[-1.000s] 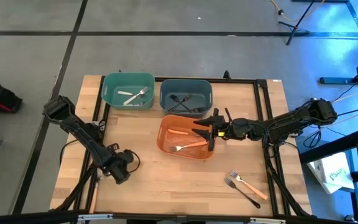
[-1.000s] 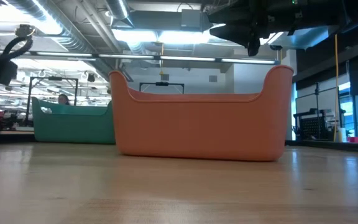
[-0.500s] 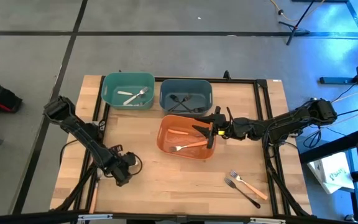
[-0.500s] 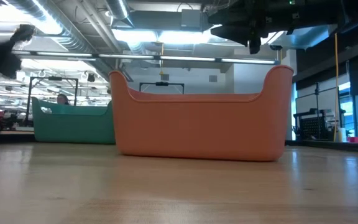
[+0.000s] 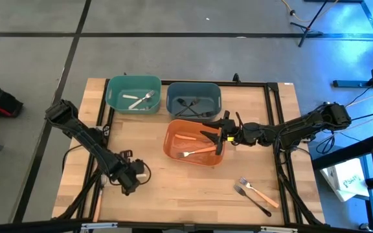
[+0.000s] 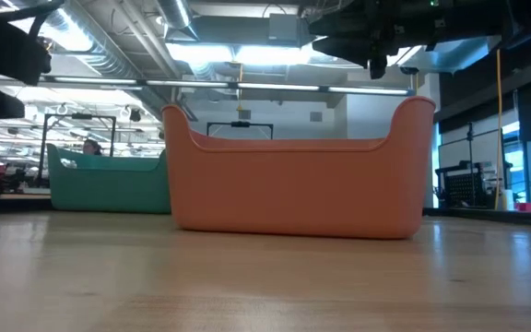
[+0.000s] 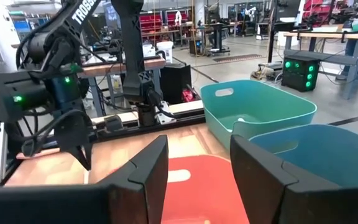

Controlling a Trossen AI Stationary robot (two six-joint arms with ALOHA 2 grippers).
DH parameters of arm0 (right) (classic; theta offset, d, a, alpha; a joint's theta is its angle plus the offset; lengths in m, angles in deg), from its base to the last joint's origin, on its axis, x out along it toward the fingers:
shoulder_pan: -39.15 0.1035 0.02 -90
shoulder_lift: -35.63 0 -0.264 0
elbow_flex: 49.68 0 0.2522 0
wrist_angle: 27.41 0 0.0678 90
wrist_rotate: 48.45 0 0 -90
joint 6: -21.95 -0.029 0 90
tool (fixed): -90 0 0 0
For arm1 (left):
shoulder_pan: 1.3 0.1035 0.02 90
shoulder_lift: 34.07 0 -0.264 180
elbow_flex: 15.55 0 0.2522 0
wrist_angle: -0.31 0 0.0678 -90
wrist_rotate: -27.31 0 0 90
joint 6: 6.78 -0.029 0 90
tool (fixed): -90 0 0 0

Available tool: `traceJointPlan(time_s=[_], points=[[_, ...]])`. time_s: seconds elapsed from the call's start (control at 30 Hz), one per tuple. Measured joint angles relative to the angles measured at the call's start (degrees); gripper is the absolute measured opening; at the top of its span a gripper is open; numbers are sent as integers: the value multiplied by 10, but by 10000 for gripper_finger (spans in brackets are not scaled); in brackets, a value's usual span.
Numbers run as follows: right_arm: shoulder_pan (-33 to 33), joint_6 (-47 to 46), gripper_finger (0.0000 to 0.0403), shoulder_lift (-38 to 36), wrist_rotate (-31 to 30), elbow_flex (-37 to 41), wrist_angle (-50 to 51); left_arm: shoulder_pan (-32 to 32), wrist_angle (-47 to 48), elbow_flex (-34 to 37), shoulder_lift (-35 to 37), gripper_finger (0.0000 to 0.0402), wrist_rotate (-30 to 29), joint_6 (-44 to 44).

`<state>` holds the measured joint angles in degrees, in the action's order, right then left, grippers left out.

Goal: Sort silverware by color (type)
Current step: Put the white fork into the green bin

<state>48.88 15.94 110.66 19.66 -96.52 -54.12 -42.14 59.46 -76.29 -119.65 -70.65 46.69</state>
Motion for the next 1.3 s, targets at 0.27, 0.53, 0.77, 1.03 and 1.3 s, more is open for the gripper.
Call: traceJointPlan(time_s=[0.27,0.53,0.77,1.03,1.3], points=[[0,-8,161,1,4,0,2,9,4,0,0,57,45,14],[0,-8,161,1,5,0,0,-3,3,8,1,126,59,16],[0,-6,161,1,5,0,4,-6,-34,50,1,132,86,31],[0,0,161,1,-2,0,0,-6,-65,73,3,121,83,1],[0,8,161,1,-11,0,0,-5,-65,73,3,27,84,-16]])
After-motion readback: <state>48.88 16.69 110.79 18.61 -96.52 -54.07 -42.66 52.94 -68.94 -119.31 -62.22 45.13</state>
